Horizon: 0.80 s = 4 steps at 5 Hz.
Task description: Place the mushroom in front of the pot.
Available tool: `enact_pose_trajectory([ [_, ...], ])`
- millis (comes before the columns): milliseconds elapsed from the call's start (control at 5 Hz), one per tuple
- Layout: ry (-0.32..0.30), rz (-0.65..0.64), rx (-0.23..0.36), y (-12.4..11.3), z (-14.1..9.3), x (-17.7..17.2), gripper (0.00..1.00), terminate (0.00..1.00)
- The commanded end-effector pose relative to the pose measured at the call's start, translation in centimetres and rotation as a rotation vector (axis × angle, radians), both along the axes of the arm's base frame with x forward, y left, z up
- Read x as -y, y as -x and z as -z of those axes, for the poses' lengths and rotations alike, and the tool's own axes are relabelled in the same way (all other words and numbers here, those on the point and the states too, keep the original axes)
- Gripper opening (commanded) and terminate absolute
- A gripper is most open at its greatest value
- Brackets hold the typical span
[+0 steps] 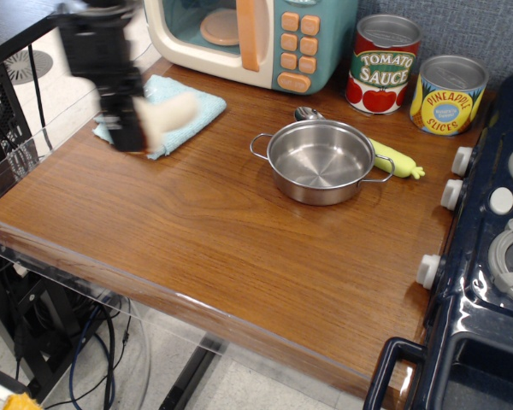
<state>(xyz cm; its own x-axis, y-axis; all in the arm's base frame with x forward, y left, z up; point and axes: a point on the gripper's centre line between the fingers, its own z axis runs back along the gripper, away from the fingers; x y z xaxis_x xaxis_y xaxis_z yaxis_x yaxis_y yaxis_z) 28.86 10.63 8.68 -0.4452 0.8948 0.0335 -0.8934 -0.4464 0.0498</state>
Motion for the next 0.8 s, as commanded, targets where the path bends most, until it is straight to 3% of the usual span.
enact_pose_trajectory([
  [0, -0.013, 0.007, 0.023, 1.3, -0.4, 9.4, 0.0, 0.0],
  [200, -0.013, 0.036, 0.01, 1.7, 1.5, 13.8, 0.0, 0.0],
  [600, -0.058, 0.072, -0.021, 2.3, 5.5, 16.3, 0.0, 0.0],
])
